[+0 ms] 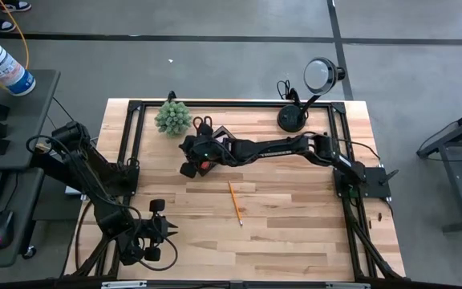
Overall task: Pick and place office supplies into organizer
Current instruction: Put the right orange pencil into the black desk organizer, then put the orange pencil into the black desk organizer
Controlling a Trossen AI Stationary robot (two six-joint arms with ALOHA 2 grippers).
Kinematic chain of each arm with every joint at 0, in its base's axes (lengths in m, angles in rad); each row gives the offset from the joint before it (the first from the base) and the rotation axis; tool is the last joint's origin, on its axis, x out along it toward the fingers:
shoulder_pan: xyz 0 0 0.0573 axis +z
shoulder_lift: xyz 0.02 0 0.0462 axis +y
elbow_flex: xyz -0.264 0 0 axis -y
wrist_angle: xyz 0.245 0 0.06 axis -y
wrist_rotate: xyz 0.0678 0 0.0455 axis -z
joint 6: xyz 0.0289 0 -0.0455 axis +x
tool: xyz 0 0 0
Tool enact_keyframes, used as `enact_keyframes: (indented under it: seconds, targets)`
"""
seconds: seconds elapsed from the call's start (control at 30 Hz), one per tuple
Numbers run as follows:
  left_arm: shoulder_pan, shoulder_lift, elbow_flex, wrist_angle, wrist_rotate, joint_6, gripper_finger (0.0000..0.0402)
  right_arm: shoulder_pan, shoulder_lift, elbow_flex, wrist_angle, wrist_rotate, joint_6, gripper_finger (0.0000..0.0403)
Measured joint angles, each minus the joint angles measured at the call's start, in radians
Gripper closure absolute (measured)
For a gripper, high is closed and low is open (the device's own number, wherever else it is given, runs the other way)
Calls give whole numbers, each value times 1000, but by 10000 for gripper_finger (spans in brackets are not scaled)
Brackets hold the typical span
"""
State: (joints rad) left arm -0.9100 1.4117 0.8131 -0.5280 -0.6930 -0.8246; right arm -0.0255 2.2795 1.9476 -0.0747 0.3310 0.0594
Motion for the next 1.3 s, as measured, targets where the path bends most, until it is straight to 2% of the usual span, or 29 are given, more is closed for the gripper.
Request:
enact_keyframes:
  seconds: [0.2,0.53,0.67,0.97,1.17,1.3]
  targets:
    - [0,0,0,-3,0,0,344,-21,0,2,-47,-11,44,402]
    - [0,0,0,-6,0,0,344,-36,0,2,-82,-107,92,398]
    - [0,0,0,-6,0,0,344,-38,0,2,-86,-144,100,368]
    - [0,0,0,-14,0,-1,344,-39,-2,2,-95,-148,126,276]
    - [0,0,0,-15,0,-1,344,-39,-6,80,-164,-148,122,261]
    - [0,0,0,-16,0,-1,344,-42,-5,187,-293,-157,90,267]
